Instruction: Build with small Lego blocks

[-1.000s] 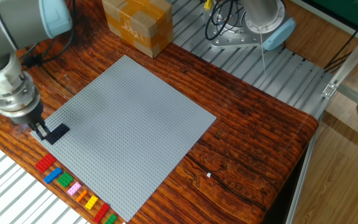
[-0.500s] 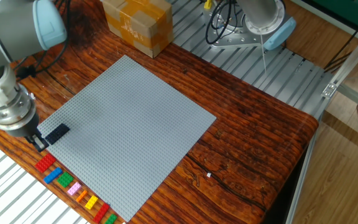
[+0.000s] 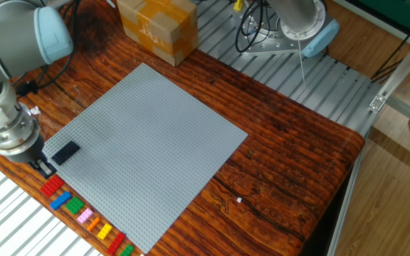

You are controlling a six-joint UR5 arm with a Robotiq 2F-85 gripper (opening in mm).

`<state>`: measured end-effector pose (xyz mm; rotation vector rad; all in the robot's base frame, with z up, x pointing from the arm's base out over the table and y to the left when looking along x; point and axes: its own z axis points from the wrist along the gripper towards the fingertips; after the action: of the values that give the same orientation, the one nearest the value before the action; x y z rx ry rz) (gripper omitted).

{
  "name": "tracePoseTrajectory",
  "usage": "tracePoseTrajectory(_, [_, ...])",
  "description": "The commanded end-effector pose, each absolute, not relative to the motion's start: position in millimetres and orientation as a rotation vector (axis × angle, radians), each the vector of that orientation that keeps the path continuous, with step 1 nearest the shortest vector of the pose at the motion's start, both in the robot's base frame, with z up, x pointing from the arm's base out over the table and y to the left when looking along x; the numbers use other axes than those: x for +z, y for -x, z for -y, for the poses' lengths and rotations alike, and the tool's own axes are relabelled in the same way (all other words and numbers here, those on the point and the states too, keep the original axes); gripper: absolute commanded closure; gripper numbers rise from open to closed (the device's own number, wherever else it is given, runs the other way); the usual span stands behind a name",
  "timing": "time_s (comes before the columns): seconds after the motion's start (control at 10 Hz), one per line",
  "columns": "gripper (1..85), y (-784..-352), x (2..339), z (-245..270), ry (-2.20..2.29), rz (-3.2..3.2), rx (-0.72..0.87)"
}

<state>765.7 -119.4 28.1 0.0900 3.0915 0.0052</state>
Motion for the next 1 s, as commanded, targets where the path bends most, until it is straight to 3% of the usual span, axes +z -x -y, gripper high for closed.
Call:
tracePoseTrajectory(0.0, [22.7,-771.9,24.3,114.4,-0.039,-3.091,0.031])
tracePoseTrajectory(0.5, [12.3,-767.4,21.2,114.9,0.008,-3.117,0.025])
tracePoseTrajectory(0.9, [11.7,-766.1,20.6,116.3,0.013,-3.124,0.016])
